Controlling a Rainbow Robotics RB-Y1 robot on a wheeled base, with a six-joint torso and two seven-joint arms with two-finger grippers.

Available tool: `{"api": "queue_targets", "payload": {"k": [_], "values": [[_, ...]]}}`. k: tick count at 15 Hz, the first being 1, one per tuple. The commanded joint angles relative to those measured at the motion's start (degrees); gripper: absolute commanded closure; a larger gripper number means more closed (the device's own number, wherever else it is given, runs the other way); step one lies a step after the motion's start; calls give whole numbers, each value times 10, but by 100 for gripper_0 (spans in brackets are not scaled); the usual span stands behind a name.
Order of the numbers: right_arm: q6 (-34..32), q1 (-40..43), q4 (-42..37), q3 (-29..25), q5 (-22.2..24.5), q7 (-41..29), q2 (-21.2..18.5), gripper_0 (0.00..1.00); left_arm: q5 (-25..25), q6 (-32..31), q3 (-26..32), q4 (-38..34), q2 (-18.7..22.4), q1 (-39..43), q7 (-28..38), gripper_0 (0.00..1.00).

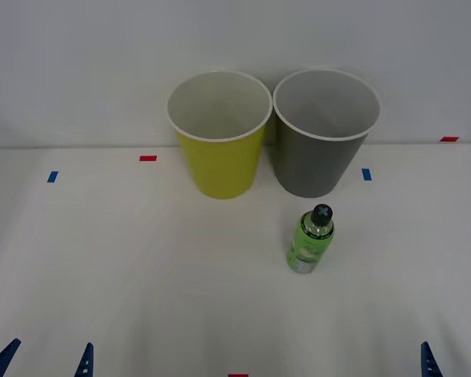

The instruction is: Put cans in the gray bin and PET bottles in the light green bin.

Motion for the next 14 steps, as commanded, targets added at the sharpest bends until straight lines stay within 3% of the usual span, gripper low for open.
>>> {"api": "queue_targets", "payload": {"k": [1,14], "values": [[0,0,0,0,0,0,0,0,0,0,0,0,0,0,0,0],[0,0,0,0,0,0,0,0,0,0,0,0,0,0,0,0]]}}
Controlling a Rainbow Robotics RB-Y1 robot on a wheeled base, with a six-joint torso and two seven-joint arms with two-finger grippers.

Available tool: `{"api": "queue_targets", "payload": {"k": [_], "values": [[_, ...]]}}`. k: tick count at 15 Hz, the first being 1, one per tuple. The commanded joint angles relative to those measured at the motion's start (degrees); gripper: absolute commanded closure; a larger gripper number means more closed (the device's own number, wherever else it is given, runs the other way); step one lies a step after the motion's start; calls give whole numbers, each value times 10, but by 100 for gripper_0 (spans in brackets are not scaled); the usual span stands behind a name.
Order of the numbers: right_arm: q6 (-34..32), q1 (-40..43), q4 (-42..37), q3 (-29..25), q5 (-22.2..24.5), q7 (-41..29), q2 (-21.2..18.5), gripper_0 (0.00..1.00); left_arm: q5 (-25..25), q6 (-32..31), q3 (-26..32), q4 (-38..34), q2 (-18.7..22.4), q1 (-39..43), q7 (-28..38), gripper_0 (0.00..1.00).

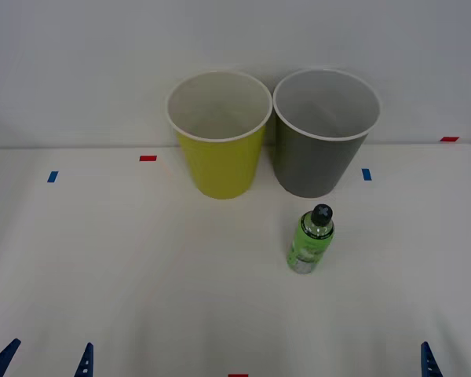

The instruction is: Put cans in the gray bin and PET bottles in the light green bin.

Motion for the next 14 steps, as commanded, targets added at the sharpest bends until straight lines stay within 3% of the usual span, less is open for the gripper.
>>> {"api": "queue_targets", "payload": {"k": [1,4,9,14], "values": [[0,0,0,0,0,0,0,0,0,0,0,0,0,0,0,0],[9,-17,14,10,-1,2,4,0,0,0,0,0,0,0,0,0],[33,-40,-20,33,-19,26,-35,0,0,0,0,0,0,0,0,0],[39,-58,-18,49,-4,38,-68,0,0,0,0,0,0,0,0,0]]}}
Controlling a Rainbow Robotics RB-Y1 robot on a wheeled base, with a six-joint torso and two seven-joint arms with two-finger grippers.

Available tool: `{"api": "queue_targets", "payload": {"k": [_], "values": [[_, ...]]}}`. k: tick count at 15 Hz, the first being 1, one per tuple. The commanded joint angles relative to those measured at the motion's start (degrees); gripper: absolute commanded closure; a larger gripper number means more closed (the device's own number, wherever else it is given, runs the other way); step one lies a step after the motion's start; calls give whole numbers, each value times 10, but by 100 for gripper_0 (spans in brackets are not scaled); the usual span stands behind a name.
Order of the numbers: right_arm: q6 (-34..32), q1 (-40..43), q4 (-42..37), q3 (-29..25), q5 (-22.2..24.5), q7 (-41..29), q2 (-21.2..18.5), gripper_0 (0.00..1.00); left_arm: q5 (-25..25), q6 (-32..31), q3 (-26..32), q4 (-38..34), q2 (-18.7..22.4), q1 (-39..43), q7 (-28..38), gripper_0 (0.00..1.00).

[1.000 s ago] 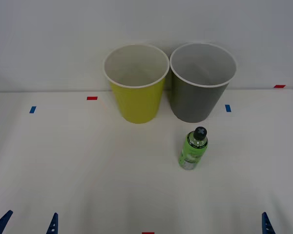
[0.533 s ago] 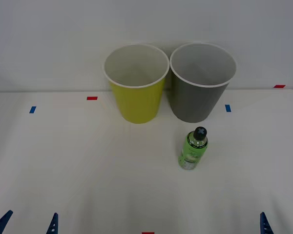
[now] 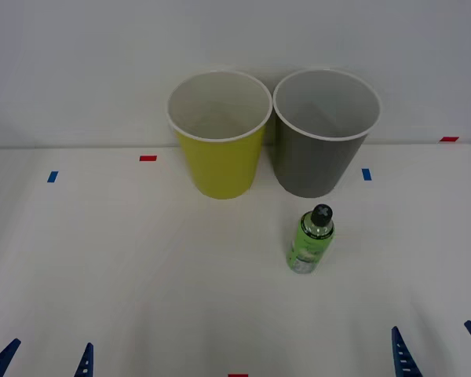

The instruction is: Put cans in the gray bin and PET bottles in the light green bin.

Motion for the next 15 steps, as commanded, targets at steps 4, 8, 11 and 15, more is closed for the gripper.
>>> {"api": "queue_targets", "payload": {"k": [4,8,11,15], "values": [[10,-71,32,30,9,2,-51,0,0,0,0,0,0,0,0,0],[12,-141,71,69,8,5,-80,0,0,0,0,0,0,0,0,0],[30,-192,81,94,2,14,-83,0,0,0,0,0,0,0,0,0],[53,-267,115,114,-1,18,-52,0,0,0,0,0,0,0,0,0]]}}
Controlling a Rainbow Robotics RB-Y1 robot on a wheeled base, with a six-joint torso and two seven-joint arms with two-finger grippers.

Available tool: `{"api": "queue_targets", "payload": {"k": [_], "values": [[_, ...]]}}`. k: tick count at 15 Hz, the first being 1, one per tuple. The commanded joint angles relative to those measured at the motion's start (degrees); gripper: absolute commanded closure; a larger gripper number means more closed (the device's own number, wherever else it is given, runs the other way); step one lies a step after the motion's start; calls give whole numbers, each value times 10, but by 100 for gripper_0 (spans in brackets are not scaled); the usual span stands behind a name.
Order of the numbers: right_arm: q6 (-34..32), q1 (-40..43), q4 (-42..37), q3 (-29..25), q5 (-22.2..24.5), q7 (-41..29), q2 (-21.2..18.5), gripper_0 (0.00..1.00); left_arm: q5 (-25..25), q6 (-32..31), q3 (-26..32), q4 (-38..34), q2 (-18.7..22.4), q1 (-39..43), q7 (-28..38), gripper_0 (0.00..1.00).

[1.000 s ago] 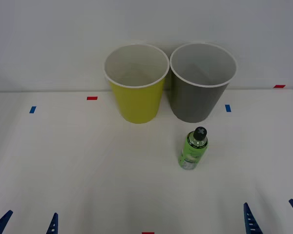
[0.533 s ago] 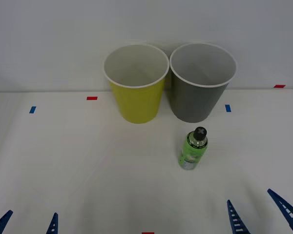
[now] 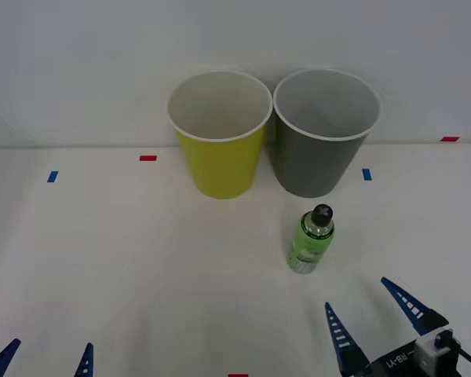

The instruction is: Put cans in the gray bin and PET bottles in the light green bin.

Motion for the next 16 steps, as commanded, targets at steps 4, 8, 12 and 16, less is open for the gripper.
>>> {"api": "queue_targets", "payload": {"k": [4,8,12,16], "values": [[3,-113,83,28,-3,2,60,0,0,0,0,0,0,0,0,0],[25,-164,107,29,-3,8,92,0,0,0,0,0,0,0,0,0],[43,-192,107,27,-6,9,98,0,0,0,0,0,0,0,0,0],[61,-212,108,23,-16,5,101,0,0,0,0,0,0,0,0,0]]}}
